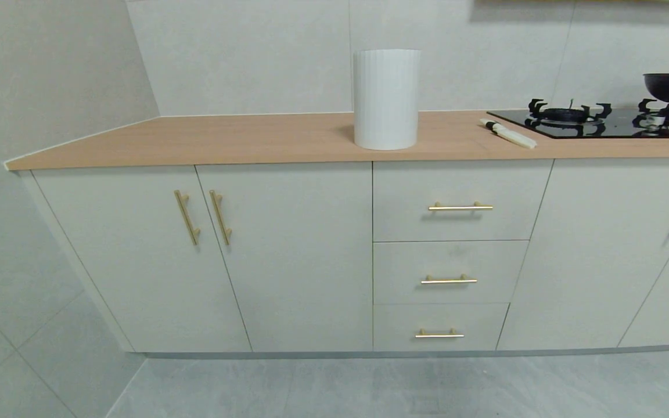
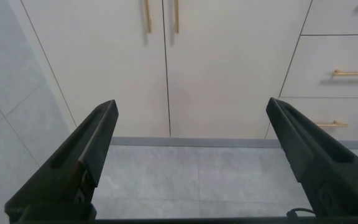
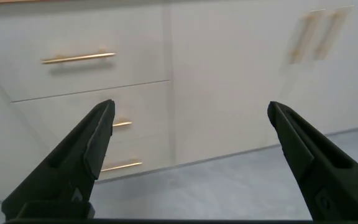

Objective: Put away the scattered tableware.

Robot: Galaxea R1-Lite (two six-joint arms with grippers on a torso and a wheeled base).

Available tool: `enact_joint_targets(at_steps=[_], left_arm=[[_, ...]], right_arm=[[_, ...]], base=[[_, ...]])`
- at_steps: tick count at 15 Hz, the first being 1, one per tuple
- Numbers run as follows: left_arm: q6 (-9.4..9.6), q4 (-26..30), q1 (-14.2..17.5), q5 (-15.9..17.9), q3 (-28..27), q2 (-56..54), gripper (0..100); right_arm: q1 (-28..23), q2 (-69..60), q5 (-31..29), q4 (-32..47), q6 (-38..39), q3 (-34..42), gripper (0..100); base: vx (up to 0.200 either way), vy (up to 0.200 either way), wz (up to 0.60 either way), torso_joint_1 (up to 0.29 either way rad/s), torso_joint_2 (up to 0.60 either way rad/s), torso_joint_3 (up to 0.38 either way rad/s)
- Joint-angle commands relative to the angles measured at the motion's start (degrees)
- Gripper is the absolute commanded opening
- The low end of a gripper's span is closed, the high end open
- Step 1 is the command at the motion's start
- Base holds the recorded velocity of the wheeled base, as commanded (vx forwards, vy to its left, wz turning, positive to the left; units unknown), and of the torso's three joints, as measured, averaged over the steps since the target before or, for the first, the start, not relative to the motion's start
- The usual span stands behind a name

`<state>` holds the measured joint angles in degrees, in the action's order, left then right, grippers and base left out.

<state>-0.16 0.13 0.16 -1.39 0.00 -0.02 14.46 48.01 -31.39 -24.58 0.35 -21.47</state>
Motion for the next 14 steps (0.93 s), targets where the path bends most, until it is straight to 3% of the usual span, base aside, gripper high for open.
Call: enact_joint_targets(at_steps=[1, 7, 10, 12, 14], left_arm=[[-0.02, 0.04, 0.02, -0.02, 0.0, 0.02, 100], [-0.02, -0.05, 0.02, -0.02, 0.0, 0.02, 100], [-0.02, -0.05, 0.02, -0.02, 0.0, 0.02, 100], [-0.02, 0.04, 0.02, -0.02, 0.0, 0.02, 100], [-0.02, 0.04, 0.02, -0.02, 0.0, 0.02, 100]], right_arm=[[-6.72, -22.69, 0.37, 7.61, -4.31, 6.26, 100], [-14.11, -48.01, 5.73, 25.72, -9.49, 7.41, 100], [-14.28, -48.01, 6.87, 24.66, -8.09, 9.87, 100], [-14.28, -48.01, 12.67, 23.7, -7.56, 15.05, 100], [-14.28, -48.01, 23.22, 20.88, -5.98, 21.47, 100]], base=[[0.0, 0.0, 0.0, 0.0, 0.0, 0.0], [0.0, 0.0, 0.0, 0.0, 0.0, 0.0], [0.0, 0.0, 0.0, 0.0, 0.0, 0.0], [0.0, 0.0, 0.0, 0.0, 0.0, 0.0], [0.0, 0.0, 0.0, 0.0, 0.0, 0.0]])
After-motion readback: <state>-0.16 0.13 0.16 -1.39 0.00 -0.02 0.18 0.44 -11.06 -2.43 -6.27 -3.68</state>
